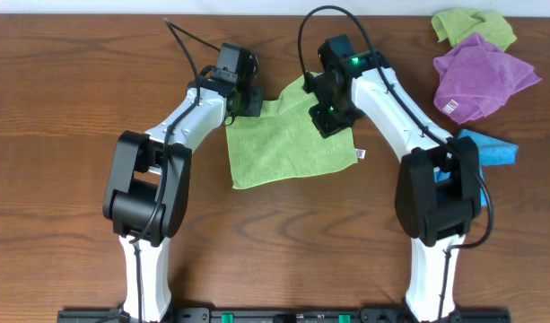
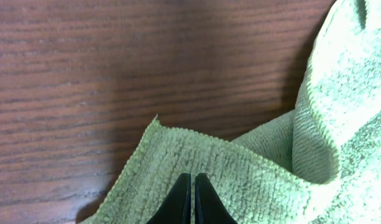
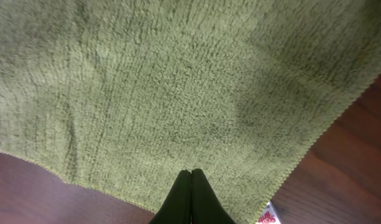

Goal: Fold the cloth

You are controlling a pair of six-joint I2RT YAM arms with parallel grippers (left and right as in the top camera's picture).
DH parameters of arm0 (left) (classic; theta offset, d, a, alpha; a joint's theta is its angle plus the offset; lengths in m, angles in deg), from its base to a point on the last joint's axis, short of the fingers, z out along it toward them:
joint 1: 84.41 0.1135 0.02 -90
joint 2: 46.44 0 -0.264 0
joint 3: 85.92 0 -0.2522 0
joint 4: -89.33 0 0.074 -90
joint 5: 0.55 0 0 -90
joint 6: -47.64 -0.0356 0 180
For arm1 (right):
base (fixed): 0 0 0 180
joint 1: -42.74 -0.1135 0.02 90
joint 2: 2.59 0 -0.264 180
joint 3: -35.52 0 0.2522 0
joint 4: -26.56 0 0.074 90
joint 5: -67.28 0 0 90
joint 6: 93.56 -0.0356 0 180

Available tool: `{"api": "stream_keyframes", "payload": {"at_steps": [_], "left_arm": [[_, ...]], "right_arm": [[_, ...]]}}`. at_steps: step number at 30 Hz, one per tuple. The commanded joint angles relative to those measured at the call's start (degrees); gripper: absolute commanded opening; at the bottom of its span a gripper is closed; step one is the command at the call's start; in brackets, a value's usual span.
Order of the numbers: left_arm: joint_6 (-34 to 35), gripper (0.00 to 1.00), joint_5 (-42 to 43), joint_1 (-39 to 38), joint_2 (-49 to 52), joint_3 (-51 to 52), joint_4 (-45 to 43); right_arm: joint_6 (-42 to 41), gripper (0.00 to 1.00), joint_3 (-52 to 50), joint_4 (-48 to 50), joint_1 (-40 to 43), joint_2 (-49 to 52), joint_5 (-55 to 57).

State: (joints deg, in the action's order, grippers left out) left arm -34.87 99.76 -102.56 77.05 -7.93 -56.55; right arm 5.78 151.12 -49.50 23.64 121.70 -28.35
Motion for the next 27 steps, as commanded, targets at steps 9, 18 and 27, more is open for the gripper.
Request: {"api": "stream_keyframes", "payload": {"at_steps": [9,18,27], "left_arm": [[-1.7,0.05,-0.4,0.2,1.8,-1.4,0.1],[-1.7,0.06,-0.9,0.2,2.6,-1.4,-1.3],[-1.8,0.06,-2.0,0.3,3.9,-1.4,-2.9]], "right_arm": [[-0.1,0.02,-4.7,4.5,0.3,0.2,0.2],[0.0,0.01,-5.7,5.3,0.3,0.2,0.2],[0.0,0.02,-10.2,7.6,0.3,0.2,0.2]]}}
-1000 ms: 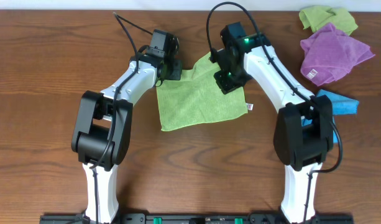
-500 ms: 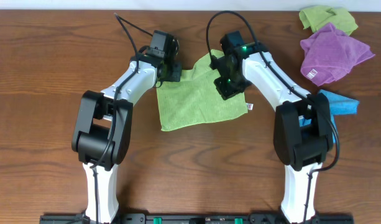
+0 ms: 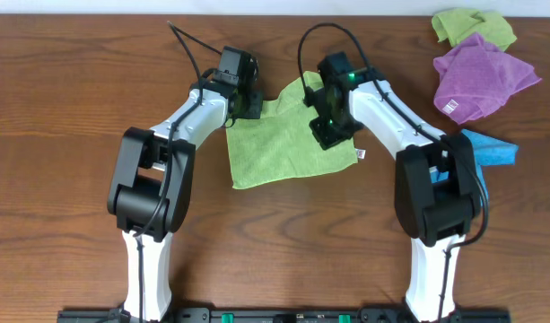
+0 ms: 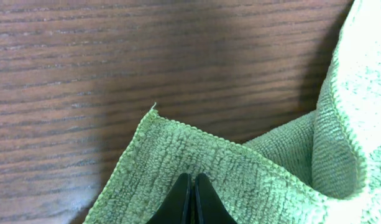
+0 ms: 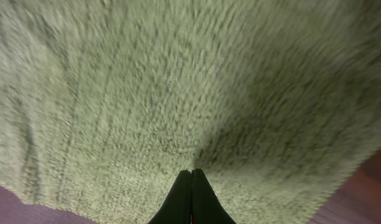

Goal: Fold the cloth

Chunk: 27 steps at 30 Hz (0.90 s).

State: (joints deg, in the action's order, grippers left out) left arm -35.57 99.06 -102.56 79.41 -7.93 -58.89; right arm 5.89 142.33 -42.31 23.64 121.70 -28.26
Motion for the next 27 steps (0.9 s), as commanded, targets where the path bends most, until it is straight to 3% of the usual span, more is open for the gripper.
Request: {"api": "stream_keyframes", "payload": {"at_steps": [1,12,27], "left_arm": [[-1.1,0.06,-1.4,0.3,1.6,-1.4,-1.0],[-1.0,0.06,-4.0,2.4,2.7,-1.4,-3.5],[-1.0,0.05,-4.0,5.5,4.2,-1.4,-9.3]], "right_arm": [[-0.2,0.02,-2.1,0.5,0.3,0.2,0.2],[-0.7,0.01,-8.0,1.1,0.3,0.2,0.1],[-2.1,0.02,-8.5,-4.7,-0.6,0.2,-5.5]]}}
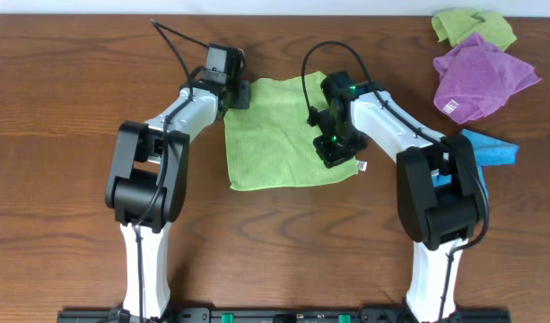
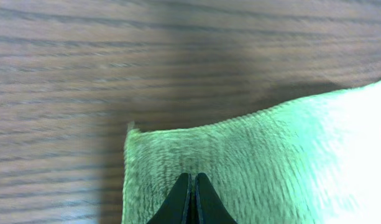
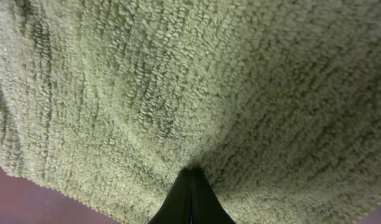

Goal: Fold the cloth

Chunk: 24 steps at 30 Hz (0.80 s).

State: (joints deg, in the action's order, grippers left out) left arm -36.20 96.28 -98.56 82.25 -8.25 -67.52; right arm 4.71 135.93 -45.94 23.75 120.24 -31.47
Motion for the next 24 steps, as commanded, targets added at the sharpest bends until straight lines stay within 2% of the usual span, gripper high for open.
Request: {"api": "stream_keyframes", "payload": {"at_steps": [1,11,20,21,22,24], "left_arm": [[-0.4,0.05,-1.2,1.9,1.3,-1.1,-0.8],[-0.4,0.06,-0.6,3.3,1.2,-1.7,-0.5],[-0.4,0.06,-1.1,3.3,-4.2,-7.0,5.6],[-0.4,0.06,-1.4,3.3,-5.5,-7.4,6.8],[-0.4,0.06,-1.7,3.3,-6.5,-7.6,7.4],[-0.4,0.06,-2.2,3.4,-9.2,-7.6,8.9]], "right_arm": [[-1.0,0.01,-2.1,-1.4,-1.0,1.7,-2.6],[-1.2,0.01,-1.7,-1.3,-4.3,1.4,-2.7],[-0.8,0.01,4.8,-3.5,-4.3,-2.5,-2.6],[-0.7,0.07,6.8,-4.4,-4.2,-3.7,-2.1],[-0.7,0.16,8.5,-5.2,-4.2,-4.7,-1.5],[-0.7,0.42,11.9,-6.3,-4.1,-6.8,0.3]]}}
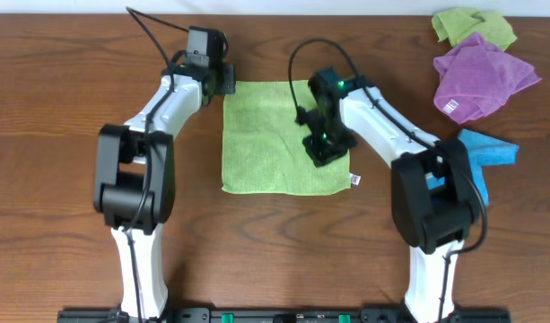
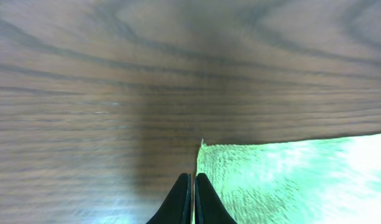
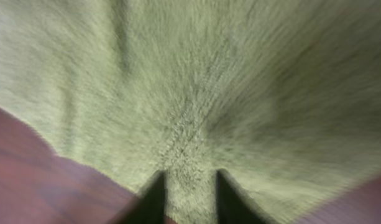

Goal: Fold the cloth

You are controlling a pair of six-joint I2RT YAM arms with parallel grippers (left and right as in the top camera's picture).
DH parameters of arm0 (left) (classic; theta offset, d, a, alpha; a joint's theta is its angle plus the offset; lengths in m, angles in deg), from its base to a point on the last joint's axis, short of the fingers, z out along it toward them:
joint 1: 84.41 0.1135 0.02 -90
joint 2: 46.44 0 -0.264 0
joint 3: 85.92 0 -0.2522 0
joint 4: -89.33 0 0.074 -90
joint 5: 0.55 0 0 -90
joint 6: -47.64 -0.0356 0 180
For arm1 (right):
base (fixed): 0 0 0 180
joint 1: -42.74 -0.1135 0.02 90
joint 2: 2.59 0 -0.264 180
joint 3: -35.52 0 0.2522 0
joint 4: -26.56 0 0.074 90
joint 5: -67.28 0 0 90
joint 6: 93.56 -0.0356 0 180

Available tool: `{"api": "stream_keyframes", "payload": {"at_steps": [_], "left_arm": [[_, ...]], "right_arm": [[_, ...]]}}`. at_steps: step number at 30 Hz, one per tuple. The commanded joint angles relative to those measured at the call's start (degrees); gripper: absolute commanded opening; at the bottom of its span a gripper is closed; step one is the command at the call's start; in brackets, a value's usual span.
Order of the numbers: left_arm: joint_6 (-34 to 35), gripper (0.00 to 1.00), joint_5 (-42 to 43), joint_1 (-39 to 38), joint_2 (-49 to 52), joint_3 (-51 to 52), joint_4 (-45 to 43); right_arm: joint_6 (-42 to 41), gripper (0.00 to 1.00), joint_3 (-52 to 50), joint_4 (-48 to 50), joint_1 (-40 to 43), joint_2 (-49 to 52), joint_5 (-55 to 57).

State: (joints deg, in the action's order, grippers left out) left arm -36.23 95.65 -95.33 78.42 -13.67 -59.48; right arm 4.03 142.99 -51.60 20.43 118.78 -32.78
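The green cloth [image 1: 275, 135] lies spread flat as a rough square in the middle of the table. Its white tag [image 1: 353, 181] shows at the near right corner. My left gripper [image 1: 225, 82] sits at the cloth's far left corner. In the left wrist view its fingers [image 2: 193, 177] are shut, right at the cloth's left edge [image 2: 206, 168], with the corner tip just ahead. My right gripper [image 1: 321, 151] is over the right part of the cloth. In its wrist view it [image 3: 189, 177] stands open with cloth pile between the fingers.
A purple cloth [image 1: 481, 76] and a yellow-green cloth [image 1: 472, 25] lie at the far right corner. A blue cloth [image 1: 488, 149] lies beside the right arm's base. The wooden table [image 1: 59, 135] surrounds the green cloth.
My right gripper has opened; it was shut on the cloth. The left gripper has moved farther back and left with the corner. The cloth now lies squarer and flatter.
The cloth lay skewed with its far part bunched, both grippers shut on it. Then the right gripper stood nearer on the cloth and the left farther back, and the bunching was gone. Now the cloth is a flat square and the right gripper is open.
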Motion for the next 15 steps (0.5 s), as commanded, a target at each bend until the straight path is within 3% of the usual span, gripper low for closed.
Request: {"api": "stream_keyframes", "payload": {"at_steps": [1,3,5,6,8,12,13,14,15], "left_arm": [[-0.4,0.05,-1.9,0.1,-6.7,-2.2,1.9],[-0.4,0.05,-2.0,0.2,-9.4,-2.2,4.9],[-0.4,0.06,-1.8,0.5,-11.8,-2.2,8.7],[-0.4,0.06,-1.7,0.7,-12.9,-2.2,11.0],[-0.4,0.11,-0.4,1.2,-14.3,-2.2,15.3],[-2.1,0.42,7.9,2.4,-15.7,-2.2,21.1],[-3.0,0.50,10.7,2.7,-15.8,-2.2,21.7],[-3.4,0.62,14.2,3.0,-15.9,-2.2,22.0],[-3.4,0.79,17.1,3.2,-15.9,-2.2,22.2]], "right_arm": [[0.0,0.57,6.3,-0.9,-0.7,-6.6,2.8],[0.5,0.79,8.0,-1.2,-0.5,-8.9,5.0],[1.5,0.91,8.2,-1.2,0.1,-11.3,7.1],[2.0,0.92,8.2,-1.6,0.7,-12.2,7.7],[1.9,0.84,8.2,-2.5,2.3,-13.5,7.4],[1.9,0.76,8.2,-3.5,5.7,-14.9,2.7],[1.9,0.70,8.2,-3.2,6.4,-15.1,1.4],[1.9,0.66,8.2,-2.8,7.1,-15.3,0.1],[1.9,0.70,8.2,-2.7,7.6,-15.3,-1.0]]}}
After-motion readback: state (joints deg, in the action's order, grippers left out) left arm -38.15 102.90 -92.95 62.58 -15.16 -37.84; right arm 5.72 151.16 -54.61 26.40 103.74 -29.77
